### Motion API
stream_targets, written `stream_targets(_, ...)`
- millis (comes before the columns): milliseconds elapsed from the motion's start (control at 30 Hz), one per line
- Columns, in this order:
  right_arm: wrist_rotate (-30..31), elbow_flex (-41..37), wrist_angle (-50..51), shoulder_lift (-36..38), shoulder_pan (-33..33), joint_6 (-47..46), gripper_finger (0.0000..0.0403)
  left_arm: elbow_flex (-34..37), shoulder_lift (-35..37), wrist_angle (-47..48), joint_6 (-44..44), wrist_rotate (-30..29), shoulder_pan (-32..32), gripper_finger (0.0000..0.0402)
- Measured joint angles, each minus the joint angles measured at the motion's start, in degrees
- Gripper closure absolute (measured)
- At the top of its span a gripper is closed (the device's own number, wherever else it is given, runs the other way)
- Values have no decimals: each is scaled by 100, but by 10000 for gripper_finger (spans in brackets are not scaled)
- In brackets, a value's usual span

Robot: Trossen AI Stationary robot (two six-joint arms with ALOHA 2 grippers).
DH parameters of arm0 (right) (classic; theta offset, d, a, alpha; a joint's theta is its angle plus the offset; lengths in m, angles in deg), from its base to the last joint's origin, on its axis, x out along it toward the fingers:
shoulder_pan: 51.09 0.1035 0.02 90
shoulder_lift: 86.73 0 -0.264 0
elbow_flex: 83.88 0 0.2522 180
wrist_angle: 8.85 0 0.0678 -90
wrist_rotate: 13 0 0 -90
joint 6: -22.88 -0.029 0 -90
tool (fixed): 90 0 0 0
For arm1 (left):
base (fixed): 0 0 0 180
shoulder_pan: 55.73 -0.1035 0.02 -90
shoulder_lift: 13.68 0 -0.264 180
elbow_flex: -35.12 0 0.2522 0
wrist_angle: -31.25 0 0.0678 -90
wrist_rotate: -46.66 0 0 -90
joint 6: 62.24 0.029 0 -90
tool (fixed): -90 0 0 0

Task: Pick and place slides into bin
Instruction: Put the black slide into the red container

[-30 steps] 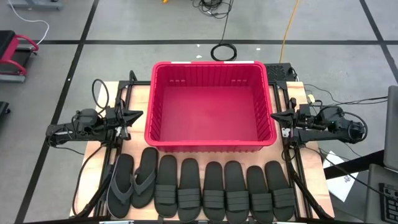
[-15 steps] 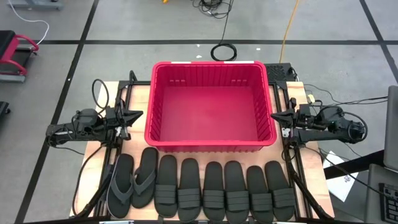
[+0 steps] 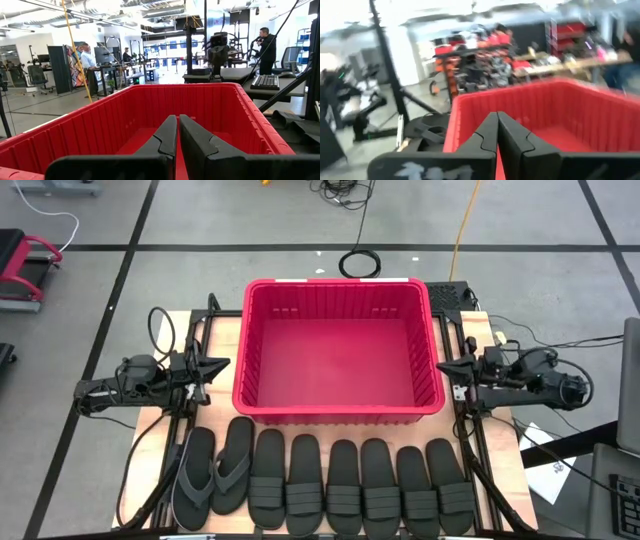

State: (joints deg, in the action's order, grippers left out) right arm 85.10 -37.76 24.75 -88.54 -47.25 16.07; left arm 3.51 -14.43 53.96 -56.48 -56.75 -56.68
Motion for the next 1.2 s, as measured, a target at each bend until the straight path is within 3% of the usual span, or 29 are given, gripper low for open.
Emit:
stream_targets(133, -135, 66, -415, -592, 0, 841, 388, 0, 1, -1, -2, 0, 2, 376)
stream_targets(333, 818, 1110, -393, -2175, 0, 1523, 349, 0, 0, 0, 0, 0, 0, 376)
stream_targets(433, 834, 1909, 236, -2989, 0, 1730, 326, 0, 0, 0, -1, 0, 2, 376)
stream_targets(533, 725, 2729, 1404, -3718, 0, 1349, 309, 0, 0, 0, -1, 0, 1, 376)
stream_targets(700, -338, 3721, 3819, -4823, 2, 1068, 305, 0, 0, 0, -2, -2, 1, 376)
stream_targets(900, -2886, 4003, 5225, -5246, 80, 1205, 307, 0, 0, 0, -1, -2, 1, 376)
stream_targets(1133, -4148, 4162, 6188, -5065, 955, 1384, 272, 0, 1, 0, -1, -1, 2, 376)
stream_targets(1200, -4271, 4162, 6453, -5070, 1218, 1392, 256, 0, 0, 0, 0, -1, 1, 376)
